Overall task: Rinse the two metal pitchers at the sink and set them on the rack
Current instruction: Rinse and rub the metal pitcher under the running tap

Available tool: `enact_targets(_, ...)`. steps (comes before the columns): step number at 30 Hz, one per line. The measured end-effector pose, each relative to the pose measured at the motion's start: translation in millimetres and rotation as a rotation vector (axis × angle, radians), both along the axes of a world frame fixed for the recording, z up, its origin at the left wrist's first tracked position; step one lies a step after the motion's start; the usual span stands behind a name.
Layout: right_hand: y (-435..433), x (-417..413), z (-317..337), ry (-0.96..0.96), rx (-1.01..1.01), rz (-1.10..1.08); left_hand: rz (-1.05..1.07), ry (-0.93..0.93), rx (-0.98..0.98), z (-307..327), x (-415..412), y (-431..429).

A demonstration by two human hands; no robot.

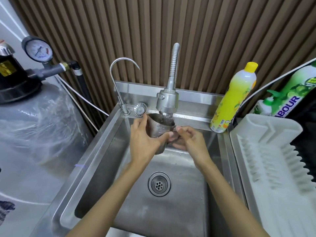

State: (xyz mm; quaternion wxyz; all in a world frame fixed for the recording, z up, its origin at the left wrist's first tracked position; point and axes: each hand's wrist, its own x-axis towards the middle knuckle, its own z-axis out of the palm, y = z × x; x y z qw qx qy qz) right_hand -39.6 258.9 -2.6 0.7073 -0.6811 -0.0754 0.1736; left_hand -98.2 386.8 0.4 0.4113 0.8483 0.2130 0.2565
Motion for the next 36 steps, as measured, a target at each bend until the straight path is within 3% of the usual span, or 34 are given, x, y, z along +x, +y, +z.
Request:
enact_targets(3,-3,3,19,-0.071,-0.264,-0.086,-0.025,0.07,-0.117,-7,1,-1)
enact_targets(6,-6,5,30,-0.301,-0.625,-0.169,-0.146,0.077,-0.275,-14,9,-1)
enact_targets(8,-7,3,33,-0.405,-0.686,-0.196,-0.198,0.05,-0.323,-18,15,-2)
enact_targets(10,-8,4,29,-0.371,-0.524,-0.179,-0.208,-0.029,-0.355,-21,20,-4)
enact_targets(13,-2,10,14,-0.158,-0.136,-0.073,-0.191,-0.171,-0.397,-21,24,0)
enact_targets(18,6,16,-4,0.076,0.185,0.072,-0.163,-0.259,-0.087,-9,21,13)
enact_targets(23,6,8,-5,0.037,0.009,-0.025,0.032,-0.043,0.021,-15,13,6)
enact_targets(26,-1,8,-1,-0.069,-0.206,-0.111,0.018,-0.008,-0.121,-26,10,-1)
enact_targets(30,-10,5,6,-0.37,-0.478,-0.169,-0.142,-0.061,-0.305,-39,15,-6)
enact_targets(32,-8,4,7,-0.432,-0.466,-0.172,-0.176,-0.113,-0.385,-43,21,-8)
enact_targets(36,-3,8,0,-0.247,-0.088,-0.104,-0.169,-0.283,-0.442,-39,32,-9)
